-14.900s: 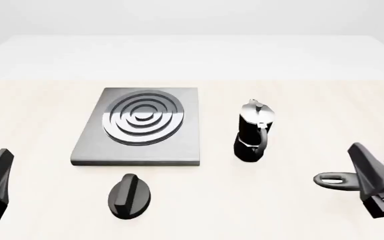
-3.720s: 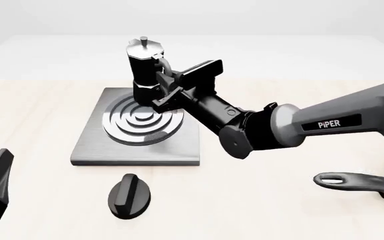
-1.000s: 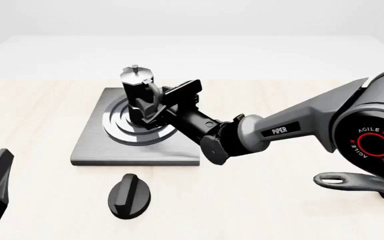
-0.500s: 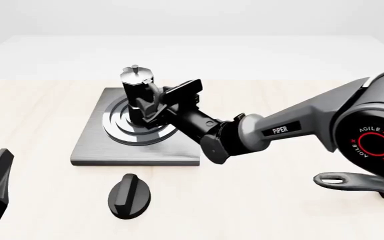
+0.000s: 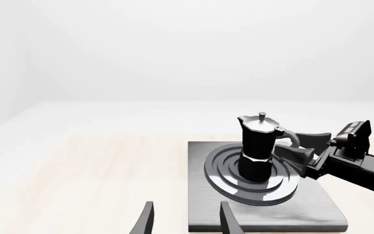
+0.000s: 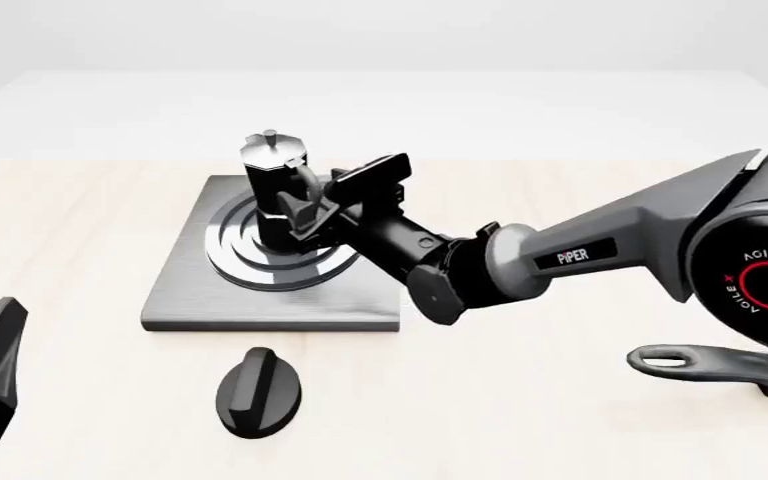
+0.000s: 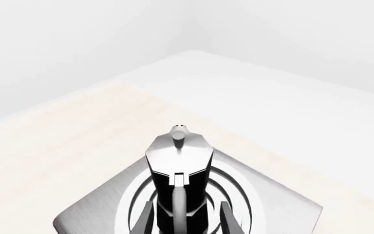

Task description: Put the moka pot on the stove.

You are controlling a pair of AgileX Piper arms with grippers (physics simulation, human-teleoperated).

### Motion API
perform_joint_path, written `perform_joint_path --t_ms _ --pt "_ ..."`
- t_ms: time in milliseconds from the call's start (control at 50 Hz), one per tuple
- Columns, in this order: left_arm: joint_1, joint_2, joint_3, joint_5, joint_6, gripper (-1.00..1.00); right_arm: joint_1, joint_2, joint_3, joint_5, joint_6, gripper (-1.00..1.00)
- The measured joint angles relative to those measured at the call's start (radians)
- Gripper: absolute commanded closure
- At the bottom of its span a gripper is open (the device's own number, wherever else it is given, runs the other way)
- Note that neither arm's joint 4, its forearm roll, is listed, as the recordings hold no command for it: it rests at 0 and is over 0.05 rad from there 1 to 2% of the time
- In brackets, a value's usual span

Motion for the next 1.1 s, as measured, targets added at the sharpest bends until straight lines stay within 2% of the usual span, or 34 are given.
perform_joint_path --t_ms 1100 --pt "0.000 0.000 0.000 0.000 0.000 -1.00 -0.008 -0.115 0.153 -0.034 0.003 -1.00"
